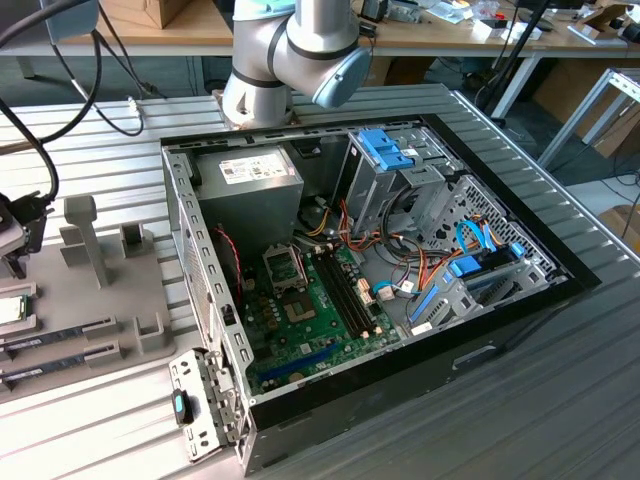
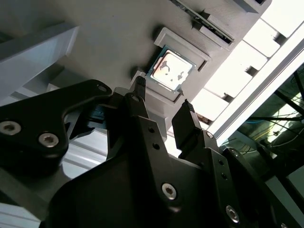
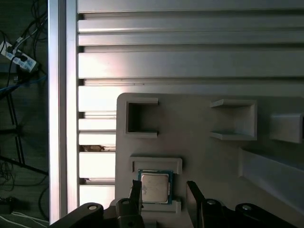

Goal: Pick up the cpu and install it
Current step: 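Pick up the cpu and move it towards the insertion slot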

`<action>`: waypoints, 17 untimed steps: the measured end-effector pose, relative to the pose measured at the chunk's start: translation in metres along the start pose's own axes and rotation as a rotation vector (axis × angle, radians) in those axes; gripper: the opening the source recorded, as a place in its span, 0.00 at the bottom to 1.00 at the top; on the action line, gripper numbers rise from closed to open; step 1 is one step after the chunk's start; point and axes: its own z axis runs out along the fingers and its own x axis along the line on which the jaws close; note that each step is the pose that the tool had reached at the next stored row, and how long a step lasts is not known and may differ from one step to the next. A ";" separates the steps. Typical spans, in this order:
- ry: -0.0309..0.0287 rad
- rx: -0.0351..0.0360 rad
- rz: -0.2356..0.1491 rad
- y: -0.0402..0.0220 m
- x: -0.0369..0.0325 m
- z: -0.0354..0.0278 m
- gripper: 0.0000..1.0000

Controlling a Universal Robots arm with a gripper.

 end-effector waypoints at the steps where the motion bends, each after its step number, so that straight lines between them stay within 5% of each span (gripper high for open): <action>1: 0.0000 0.0000 0.000 -0.0001 0.0002 0.0001 0.50; 17: -0.0001 0.0000 0.000 -0.0019 0.0010 0.0027 0.50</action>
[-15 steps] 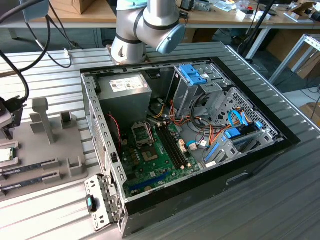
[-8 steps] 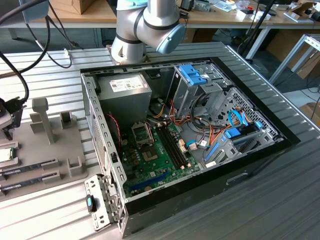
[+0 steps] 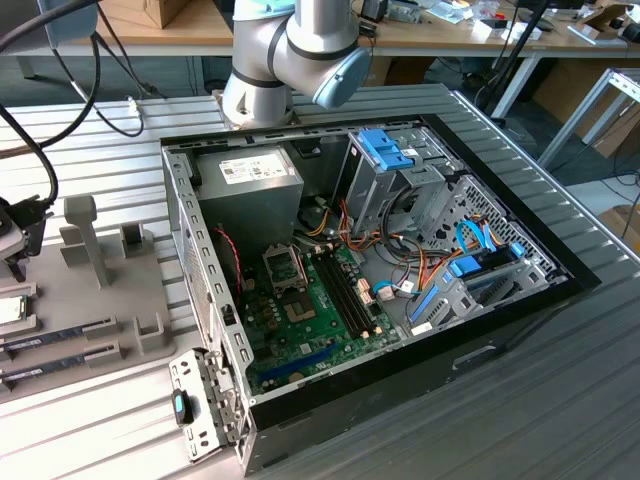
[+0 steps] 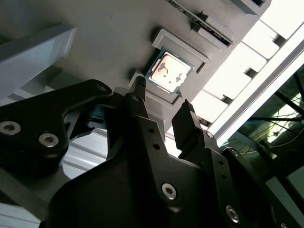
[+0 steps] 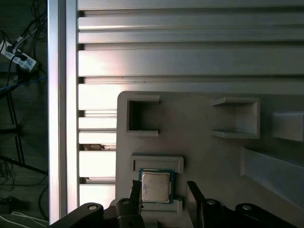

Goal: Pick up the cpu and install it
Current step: 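Pick up the cpu and move it towards the insertion slot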

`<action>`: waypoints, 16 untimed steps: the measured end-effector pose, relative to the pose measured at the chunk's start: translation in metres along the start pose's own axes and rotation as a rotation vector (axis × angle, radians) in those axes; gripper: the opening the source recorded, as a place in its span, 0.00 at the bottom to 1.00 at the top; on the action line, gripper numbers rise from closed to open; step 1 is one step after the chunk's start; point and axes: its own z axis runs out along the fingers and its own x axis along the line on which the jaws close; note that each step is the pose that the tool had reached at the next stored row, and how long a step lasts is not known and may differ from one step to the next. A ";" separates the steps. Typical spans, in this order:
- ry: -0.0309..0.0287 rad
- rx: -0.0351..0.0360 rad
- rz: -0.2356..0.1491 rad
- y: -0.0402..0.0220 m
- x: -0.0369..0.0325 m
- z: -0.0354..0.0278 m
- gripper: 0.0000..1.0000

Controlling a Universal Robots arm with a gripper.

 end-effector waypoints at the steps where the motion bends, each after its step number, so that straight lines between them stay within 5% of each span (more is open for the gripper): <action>1: 0.0001 0.0000 0.000 -0.0001 0.0000 0.0001 0.50; 16: 0.0001 0.0001 0.000 -0.0016 0.0007 0.0029 0.50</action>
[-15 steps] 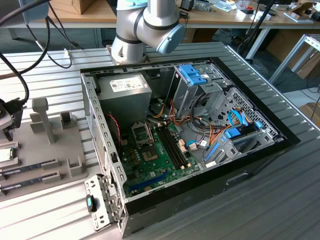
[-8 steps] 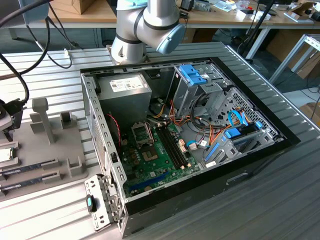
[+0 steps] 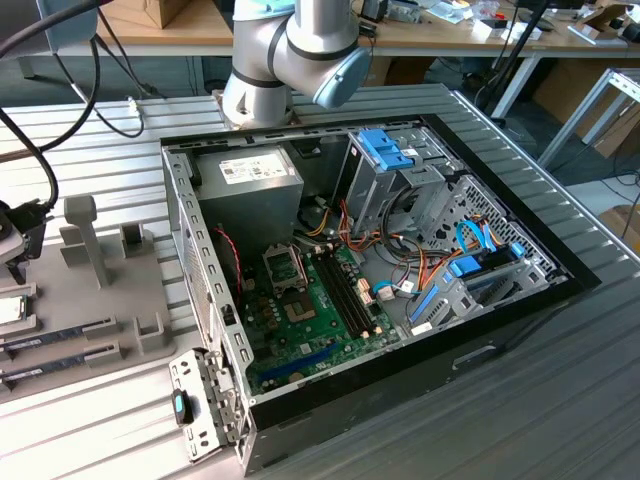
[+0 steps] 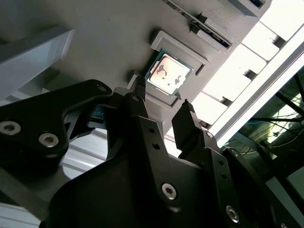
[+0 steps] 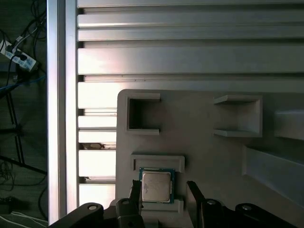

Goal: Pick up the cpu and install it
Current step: 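Pick up the cpu and move it towards the insertion slot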

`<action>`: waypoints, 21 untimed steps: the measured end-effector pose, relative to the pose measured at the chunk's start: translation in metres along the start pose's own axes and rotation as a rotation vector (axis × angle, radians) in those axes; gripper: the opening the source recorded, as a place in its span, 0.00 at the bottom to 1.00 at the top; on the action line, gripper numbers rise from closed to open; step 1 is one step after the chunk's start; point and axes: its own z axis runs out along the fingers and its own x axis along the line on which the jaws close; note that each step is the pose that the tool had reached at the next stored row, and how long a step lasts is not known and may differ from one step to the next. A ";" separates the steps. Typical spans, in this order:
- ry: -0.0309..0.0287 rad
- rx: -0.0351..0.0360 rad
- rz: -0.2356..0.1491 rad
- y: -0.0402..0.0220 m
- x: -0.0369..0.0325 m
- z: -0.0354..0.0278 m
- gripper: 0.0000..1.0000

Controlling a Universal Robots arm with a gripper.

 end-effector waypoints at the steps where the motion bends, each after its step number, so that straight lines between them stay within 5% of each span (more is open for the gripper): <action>1: -0.0001 0.0000 0.000 0.0000 0.0000 0.0002 0.50; 21: -0.0001 0.0021 -0.001 -0.0025 0.0009 0.0065 0.50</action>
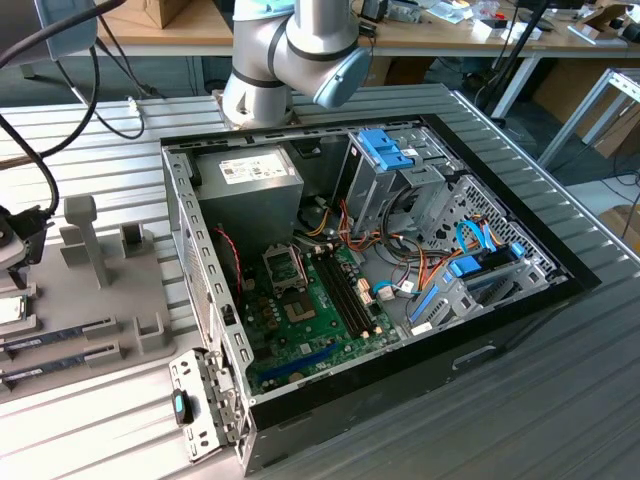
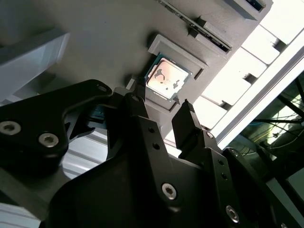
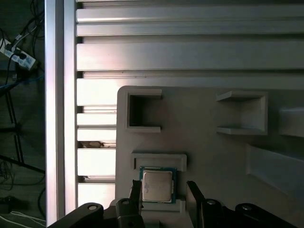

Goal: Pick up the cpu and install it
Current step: 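Pick up the cpu and move it towards the insertion slot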

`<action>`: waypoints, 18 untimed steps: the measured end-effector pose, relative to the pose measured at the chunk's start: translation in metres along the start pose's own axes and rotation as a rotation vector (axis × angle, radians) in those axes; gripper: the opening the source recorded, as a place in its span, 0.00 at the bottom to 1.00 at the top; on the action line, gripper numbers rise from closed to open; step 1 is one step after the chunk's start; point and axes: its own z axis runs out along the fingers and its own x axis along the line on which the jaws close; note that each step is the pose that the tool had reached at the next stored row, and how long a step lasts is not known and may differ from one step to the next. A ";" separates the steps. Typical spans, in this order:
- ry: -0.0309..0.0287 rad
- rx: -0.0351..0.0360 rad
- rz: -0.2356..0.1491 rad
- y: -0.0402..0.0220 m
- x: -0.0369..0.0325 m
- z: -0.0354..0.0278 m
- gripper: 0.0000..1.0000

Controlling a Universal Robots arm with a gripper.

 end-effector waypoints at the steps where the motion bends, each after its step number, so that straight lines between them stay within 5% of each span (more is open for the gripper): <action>1: 0.0001 0.0001 0.000 -0.0004 0.0000 0.0011 0.50; 18: -0.0001 0.0001 -0.002 -0.0014 -0.0001 0.0118 0.50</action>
